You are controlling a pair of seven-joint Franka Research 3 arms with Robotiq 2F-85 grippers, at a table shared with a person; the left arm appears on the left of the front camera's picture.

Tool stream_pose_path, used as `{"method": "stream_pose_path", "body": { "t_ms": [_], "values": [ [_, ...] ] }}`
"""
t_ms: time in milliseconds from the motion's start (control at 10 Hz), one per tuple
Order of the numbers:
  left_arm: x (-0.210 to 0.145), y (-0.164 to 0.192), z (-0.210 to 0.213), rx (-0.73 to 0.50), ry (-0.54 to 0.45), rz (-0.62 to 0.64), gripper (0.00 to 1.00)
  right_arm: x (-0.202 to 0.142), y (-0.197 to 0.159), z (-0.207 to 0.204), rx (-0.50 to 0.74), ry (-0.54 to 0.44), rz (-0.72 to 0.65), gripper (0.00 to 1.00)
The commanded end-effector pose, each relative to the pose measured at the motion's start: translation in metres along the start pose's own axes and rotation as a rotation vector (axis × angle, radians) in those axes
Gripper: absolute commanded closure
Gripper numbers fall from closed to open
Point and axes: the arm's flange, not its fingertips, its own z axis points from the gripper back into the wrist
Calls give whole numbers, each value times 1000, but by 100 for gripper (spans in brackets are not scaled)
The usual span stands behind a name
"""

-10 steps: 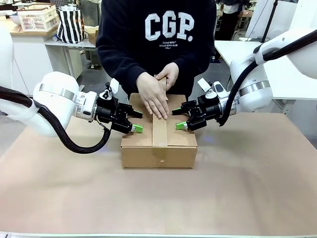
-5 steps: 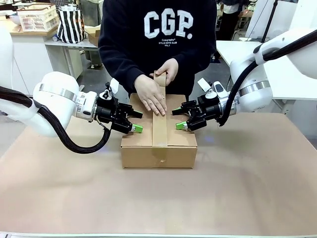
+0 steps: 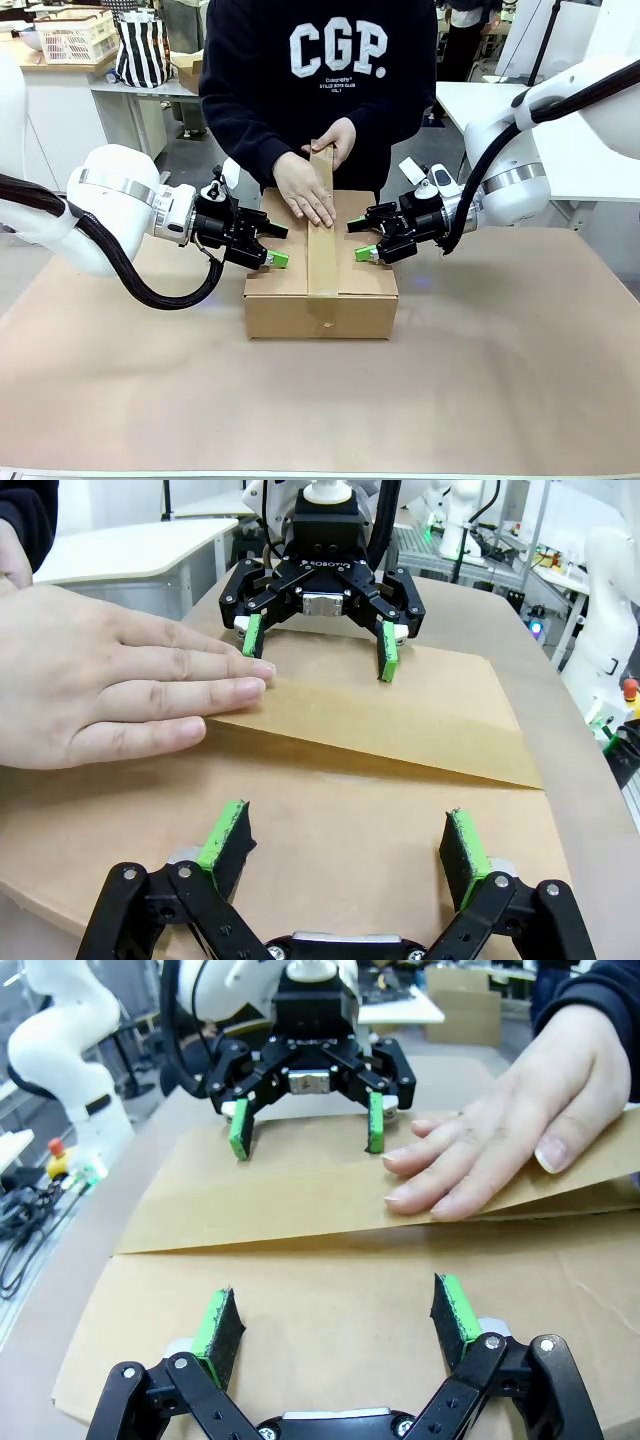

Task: Pack the gift set into the box.
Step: Press and hold the closed box until the human finishes sealing it.

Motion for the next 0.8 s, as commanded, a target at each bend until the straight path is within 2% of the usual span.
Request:
{"method": "stream_pose_path", "body": {
  "t_ms": [0, 700],
  "values": [
    [-5, -2, 0, 1, 7, -4, 0, -3, 1, 0, -1, 2, -6, 0],
    [-5, -2, 0, 1, 7, -4, 0, -3, 1, 0, -1, 2, -6, 0]
  ]
}}
